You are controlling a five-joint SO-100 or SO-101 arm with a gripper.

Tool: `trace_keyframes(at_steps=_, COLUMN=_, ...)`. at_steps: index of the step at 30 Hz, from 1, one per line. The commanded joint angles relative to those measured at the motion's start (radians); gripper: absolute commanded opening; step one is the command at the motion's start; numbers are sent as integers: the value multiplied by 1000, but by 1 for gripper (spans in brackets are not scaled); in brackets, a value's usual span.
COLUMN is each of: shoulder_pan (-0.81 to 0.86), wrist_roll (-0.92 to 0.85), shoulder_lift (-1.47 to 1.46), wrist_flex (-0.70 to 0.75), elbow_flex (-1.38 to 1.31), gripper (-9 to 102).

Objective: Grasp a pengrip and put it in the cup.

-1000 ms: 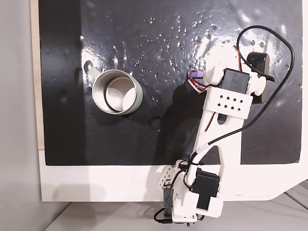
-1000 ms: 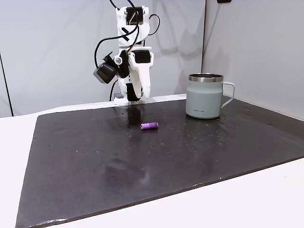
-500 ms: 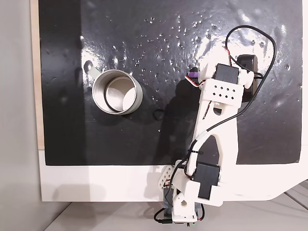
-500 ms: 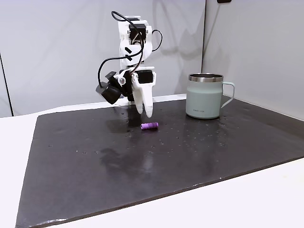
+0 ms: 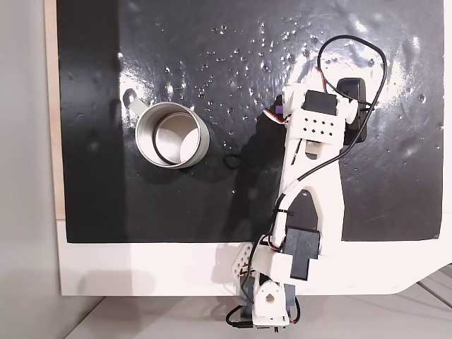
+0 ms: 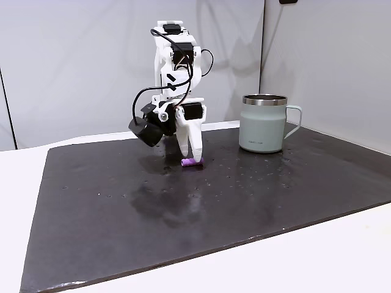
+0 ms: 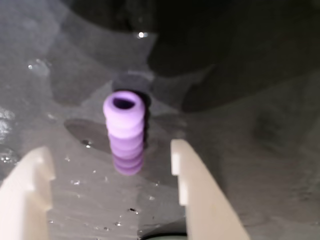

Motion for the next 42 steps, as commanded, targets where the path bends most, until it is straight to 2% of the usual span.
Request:
trace_keyframes(at_steps=1, shoulder_pan=-3, wrist_roll=21, shoulder_lift=-2, wrist_flex=-34, elbow_flex=-6, gripper=22)
trace_keyframes(at_steps=9, shoulder_pan=11, wrist_roll=21, shoulder_lift=-49, wrist_flex=-77, elbow_flex=-21, gripper=17)
trace_keyframes(at_steps=18, shoulder_pan=18, wrist_roll=20, shoulder_lift=-80, wrist_flex=-75, elbow_flex=-72, gripper=1)
trace_keyframes(at_steps=23, shoulder_pan=21, wrist_roll=31, shoulder_lift=-49, wrist_flex=-31, elbow_flex=-94, gripper=1)
trace_keyframes(at_steps=34, shoulder_pan=-15, wrist_roll=61, shoulder_lift=252, wrist_flex=236, elbow_flex=-120, gripper=0)
trace_keyframes(at_steps=42, shoulder_pan=28, wrist_roll=34, shoulder_lift=388, wrist_flex=492, elbow_flex=-350, gripper=0)
